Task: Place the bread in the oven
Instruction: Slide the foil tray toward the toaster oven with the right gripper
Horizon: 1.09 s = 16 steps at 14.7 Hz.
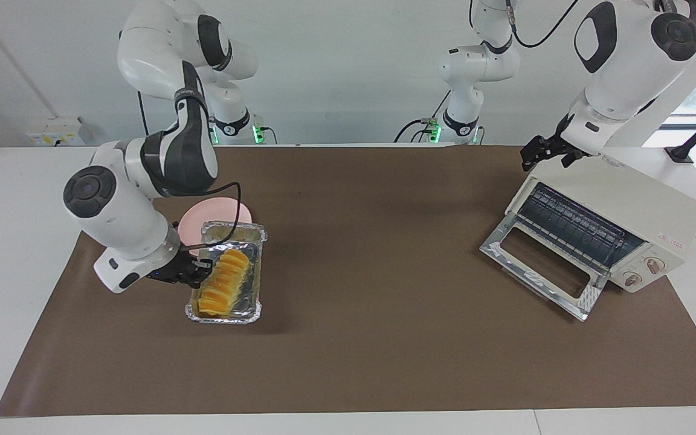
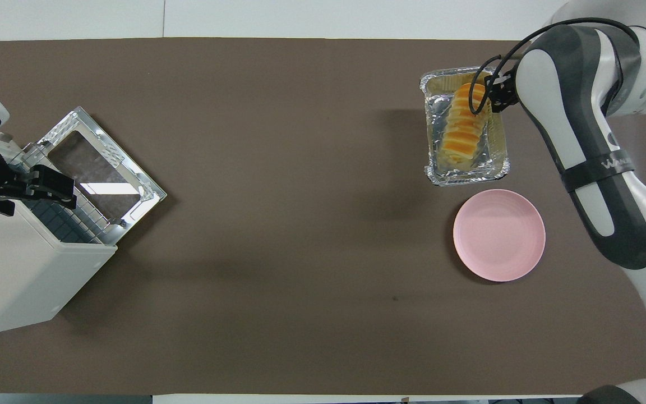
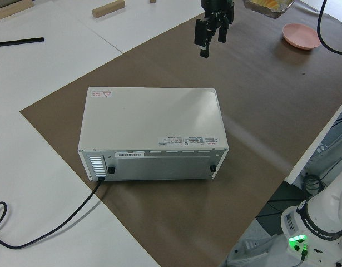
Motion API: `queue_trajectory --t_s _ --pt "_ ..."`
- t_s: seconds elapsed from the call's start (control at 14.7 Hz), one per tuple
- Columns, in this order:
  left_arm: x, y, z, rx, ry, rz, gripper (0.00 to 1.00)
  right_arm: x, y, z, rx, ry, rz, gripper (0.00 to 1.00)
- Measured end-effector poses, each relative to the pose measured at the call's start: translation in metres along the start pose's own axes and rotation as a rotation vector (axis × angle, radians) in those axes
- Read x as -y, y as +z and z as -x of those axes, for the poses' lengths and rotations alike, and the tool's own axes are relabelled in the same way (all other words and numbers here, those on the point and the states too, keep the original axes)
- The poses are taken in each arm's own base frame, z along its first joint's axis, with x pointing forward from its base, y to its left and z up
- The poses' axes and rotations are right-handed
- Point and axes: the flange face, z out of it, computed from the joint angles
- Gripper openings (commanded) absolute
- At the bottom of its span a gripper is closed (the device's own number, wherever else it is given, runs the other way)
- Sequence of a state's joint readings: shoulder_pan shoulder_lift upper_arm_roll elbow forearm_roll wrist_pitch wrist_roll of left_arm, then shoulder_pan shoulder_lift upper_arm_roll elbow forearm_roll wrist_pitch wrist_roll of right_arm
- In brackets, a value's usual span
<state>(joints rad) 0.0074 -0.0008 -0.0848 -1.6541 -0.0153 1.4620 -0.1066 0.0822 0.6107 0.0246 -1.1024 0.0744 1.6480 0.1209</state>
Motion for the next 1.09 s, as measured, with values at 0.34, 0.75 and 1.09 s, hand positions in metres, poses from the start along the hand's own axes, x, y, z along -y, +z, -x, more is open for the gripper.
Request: queue_trajectory --t_s 0.34,0.75,1.09 --pt "0.0 0.0 0.0 0.0 0.0 0.0 1.0 0.136 -0.002 0.032 0.015 0.056 -0.076 0.0" --pt "0.0 0.0 0.0 0.0 0.0 0.0 1.0 0.256 0.029 0.07 -0.041 0.087 -0.107 0.0" --pt "0.0 0.0 0.0 0.0 0.0 0.0 1.0 0.284 0.102 0.08 -0.105 0.076 -0.134 0.0"
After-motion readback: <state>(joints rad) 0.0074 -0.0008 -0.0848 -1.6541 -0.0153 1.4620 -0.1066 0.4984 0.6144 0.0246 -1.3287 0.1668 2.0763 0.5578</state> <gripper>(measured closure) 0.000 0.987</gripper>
